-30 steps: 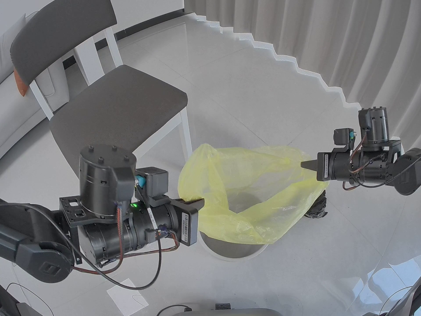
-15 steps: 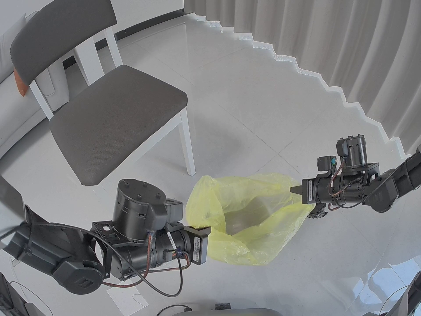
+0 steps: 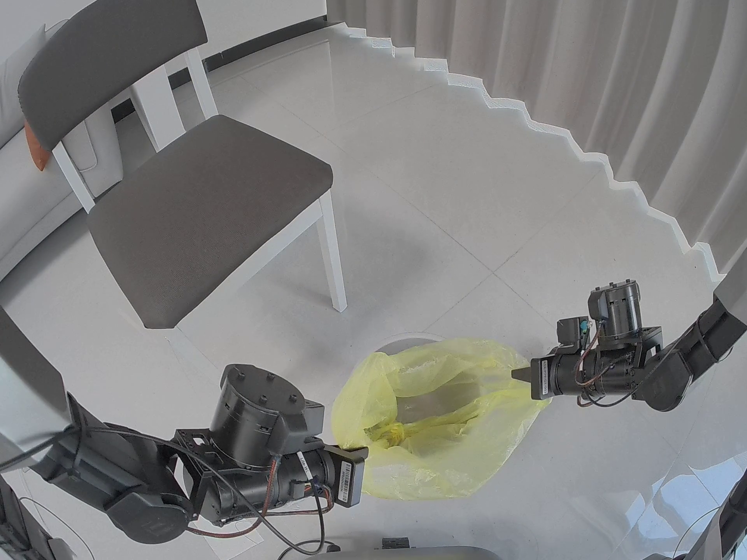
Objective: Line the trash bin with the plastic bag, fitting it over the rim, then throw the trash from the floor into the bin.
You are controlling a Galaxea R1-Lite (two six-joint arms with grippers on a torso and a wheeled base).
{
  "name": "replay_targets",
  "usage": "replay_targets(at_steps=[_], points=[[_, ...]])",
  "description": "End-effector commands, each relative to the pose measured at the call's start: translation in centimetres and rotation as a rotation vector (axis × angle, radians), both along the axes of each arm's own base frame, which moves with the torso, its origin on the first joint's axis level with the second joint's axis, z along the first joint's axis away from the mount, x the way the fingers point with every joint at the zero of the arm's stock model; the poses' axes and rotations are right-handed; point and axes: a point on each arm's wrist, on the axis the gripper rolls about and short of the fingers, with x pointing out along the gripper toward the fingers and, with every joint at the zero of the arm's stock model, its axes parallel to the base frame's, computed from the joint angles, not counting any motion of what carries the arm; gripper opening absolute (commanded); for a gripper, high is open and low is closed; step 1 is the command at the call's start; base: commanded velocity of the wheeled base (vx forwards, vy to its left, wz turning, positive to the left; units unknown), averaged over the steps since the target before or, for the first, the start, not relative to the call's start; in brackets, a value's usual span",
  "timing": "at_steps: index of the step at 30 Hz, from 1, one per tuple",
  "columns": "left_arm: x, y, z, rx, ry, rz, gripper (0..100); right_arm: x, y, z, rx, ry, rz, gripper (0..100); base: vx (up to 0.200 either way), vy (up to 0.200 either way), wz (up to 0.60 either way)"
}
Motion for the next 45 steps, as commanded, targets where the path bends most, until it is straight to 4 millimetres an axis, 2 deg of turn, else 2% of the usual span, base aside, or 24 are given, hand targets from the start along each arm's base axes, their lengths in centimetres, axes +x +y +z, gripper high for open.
replay_targets(at_steps=[1, 7, 13, 19, 23, 26, 31, 40, 45], points=[[0.4, -0.5, -1.3, 0.015, 0.014, -0.001, 0, -0.6, -0.1, -1.4, -0.014, 0.043, 0.001, 0, 0.000, 0.000, 0.00], [1.7, -1.3, -2.5, -0.006, -0.013, 0.008, 0, -1.2, -0.4, -1.6, -0.019, 0.052, 0.000, 0, 0.000, 0.000, 0.00], [3.3, -1.2, -3.7, 0.002, 0.005, 0.031, 0, -1.5, -1.1, -1.9, -0.034, 0.064, -0.008, 0, 0.000, 0.000, 0.00], [5.3, -0.4, -4.4, -0.021, -0.018, 0.077, 0, -0.1, -1.0, -2.9, -0.034, 0.066, -0.018, 0, 0.000, 0.000, 0.00], [7.1, 0.4, -3.8, -0.032, -0.058, 0.097, 0, 1.4, -0.6, -3.7, -0.021, 0.026, -0.018, 0, 0.000, 0.000, 0.00], [7.8, 0.5, -3.3, -0.046, -0.069, 0.099, 0, 2.2, -0.4, -4.2, -0.017, 0.013, -0.017, 0, 0.000, 0.000, 0.00], [7.8, 0.8, -3.5, -0.040, -0.062, 0.106, 0, 2.7, -0.3, -4.5, -0.015, 0.014, -0.015, 0, 0.000, 0.000, 0.00], [6.8, 1.5, -4.9, -0.025, -0.034, 0.105, 0, 1.3, -0.5, -5.2, -0.027, 0.027, -0.003, 0, 0.000, 0.000, 0.00], [7.2, 1.3, -6.5, -0.027, -0.033, 0.104, 0, 1.5, -0.5, -5.3, -0.024, -0.013, 0.002, 0, 0.000, 0.000, 0.00]])
